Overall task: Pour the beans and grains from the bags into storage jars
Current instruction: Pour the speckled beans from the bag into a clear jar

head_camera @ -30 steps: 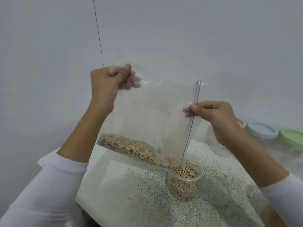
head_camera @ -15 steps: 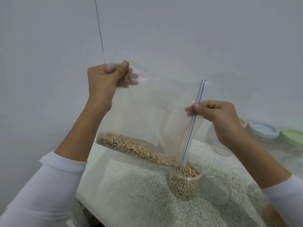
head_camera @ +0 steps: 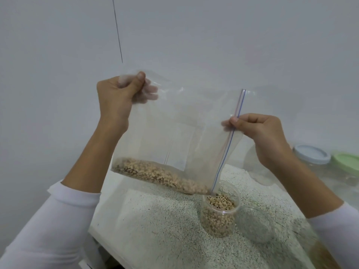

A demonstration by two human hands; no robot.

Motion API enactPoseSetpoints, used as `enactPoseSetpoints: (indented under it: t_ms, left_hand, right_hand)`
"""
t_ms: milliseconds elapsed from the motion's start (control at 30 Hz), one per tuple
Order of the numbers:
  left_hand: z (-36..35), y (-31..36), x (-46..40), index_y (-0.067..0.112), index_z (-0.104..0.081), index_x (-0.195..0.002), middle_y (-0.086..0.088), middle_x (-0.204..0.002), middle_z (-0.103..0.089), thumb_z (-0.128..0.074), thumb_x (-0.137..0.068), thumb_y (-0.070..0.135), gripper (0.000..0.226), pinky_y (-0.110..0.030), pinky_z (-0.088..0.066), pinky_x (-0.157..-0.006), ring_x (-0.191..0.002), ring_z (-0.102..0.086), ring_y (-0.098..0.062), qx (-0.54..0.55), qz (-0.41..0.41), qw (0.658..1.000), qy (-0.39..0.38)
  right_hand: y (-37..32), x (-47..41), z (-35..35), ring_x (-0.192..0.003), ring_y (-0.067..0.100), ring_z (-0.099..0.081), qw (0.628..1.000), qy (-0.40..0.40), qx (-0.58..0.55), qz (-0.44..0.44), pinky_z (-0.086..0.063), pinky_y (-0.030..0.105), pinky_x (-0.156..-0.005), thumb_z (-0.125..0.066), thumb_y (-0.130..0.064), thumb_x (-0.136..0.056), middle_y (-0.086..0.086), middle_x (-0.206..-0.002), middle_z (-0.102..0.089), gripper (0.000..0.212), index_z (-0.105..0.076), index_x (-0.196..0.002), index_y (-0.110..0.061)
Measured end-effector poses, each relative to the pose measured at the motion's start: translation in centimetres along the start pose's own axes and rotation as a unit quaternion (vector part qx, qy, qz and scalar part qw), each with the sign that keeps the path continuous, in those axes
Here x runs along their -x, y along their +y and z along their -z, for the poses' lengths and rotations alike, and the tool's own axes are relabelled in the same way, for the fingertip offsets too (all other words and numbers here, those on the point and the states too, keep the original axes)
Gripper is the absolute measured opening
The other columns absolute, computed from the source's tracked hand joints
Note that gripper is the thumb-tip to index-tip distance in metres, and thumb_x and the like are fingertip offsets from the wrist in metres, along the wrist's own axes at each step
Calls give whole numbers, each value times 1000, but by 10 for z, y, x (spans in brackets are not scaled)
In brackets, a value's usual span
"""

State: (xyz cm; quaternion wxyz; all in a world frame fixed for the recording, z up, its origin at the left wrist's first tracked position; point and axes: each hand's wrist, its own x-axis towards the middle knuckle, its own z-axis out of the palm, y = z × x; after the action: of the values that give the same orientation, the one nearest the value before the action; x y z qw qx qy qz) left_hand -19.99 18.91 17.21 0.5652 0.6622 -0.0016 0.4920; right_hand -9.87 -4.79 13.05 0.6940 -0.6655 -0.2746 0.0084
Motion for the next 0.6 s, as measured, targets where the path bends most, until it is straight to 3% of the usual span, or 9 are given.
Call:
enactPoseSetpoints:
  t_ms: [133,267,367,600]
  left_hand:
    - [0,0,1,7,-67,-75,3,-61,-71,-61,-92,16,21,-25,-52,-55,-58,-69,-17,-9,2,1000,-14]
    - [-2,2,1,6,-66,-75,4,-61,-71,-60,-93,16,20,-22,-51,-54,-58,-70,-15,-7,-1,1000,-10]
    - [-5,4,0,6,-66,-75,4,-62,-71,-61,-92,15,20,-22,-51,-54,-58,-70,-15,-18,-2,1000,-23]
    - [-6,3,1,6,-66,-75,4,-61,-71,-61,-92,15,20,-21,-50,-53,-57,-70,-15,-16,2,1000,-23]
  right_hand:
    - [2,1,-2,-79,4,-68,1000,-17,17,-9,-37,28,-101,-67,-16,-85,0,-75,-74,14,-74,-84,-4]
    - [2,-1,1,-74,1,-67,1000,9,2,3,-41,17,-86,-66,-13,-85,-4,-71,-73,11,-73,-83,-4]
    - [3,1,0,-74,3,-67,1000,-8,12,-9,-37,26,-96,-67,-15,-85,-1,-75,-74,12,-73,-80,-7]
    - [2,1,3,-74,0,-67,1000,-13,25,-9,-40,17,-91,-66,-17,-85,-3,-72,-74,13,-74,-83,-6]
